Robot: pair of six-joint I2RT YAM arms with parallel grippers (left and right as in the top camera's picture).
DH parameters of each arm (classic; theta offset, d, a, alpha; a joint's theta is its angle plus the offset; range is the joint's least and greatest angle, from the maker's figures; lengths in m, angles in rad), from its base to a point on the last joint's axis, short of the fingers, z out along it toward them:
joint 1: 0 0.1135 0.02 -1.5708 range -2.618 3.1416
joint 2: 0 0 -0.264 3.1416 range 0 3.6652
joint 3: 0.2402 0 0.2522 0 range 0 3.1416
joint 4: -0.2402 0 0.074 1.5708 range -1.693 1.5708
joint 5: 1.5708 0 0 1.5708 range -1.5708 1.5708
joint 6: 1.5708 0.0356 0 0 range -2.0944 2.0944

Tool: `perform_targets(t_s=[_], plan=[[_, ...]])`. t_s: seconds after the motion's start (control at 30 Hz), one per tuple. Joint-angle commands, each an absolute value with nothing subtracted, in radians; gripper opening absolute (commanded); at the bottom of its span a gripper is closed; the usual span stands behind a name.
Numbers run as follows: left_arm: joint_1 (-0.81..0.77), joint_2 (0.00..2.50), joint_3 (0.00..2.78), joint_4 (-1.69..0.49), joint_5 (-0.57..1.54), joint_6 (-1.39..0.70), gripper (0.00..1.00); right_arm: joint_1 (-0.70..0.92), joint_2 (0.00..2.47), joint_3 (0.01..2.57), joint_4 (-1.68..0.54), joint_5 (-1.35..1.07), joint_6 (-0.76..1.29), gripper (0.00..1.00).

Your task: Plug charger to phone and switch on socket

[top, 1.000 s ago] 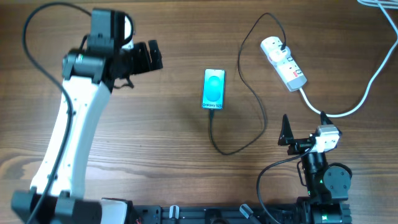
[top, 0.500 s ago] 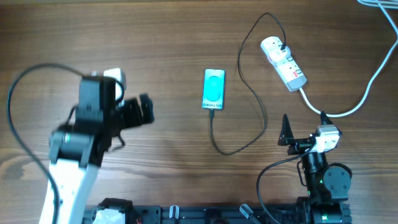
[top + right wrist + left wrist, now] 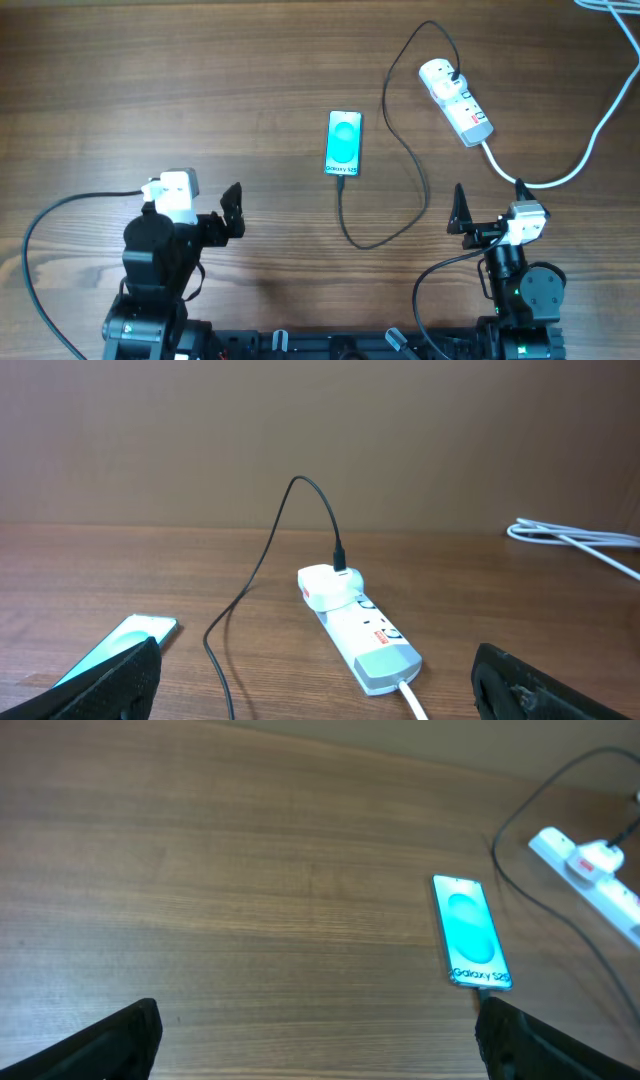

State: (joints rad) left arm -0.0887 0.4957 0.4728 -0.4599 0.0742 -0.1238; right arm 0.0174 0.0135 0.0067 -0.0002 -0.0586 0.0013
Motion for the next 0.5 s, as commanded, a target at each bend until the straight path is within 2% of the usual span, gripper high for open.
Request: perform_targets(t_s=[0.0, 0.2, 0.47], plan=[[-0.025, 0.445, 0.427, -0.437, 0.210, 0.019, 1.00, 0.019, 0.004, 0.006, 0.000, -0.049, -0.007, 1.00], [0.053, 0.414, 0.409, -0.438, 0.281, 0.018, 1.00, 0.019, 0.004, 0.006, 0.001, -0.049, -0.007, 1.00], [0.054, 0.310, 0.323, -0.340, 0.276, -0.069, 1.00, 0.019, 0.004, 0.006, 0.000, -0.049, -0.007, 1.00]])
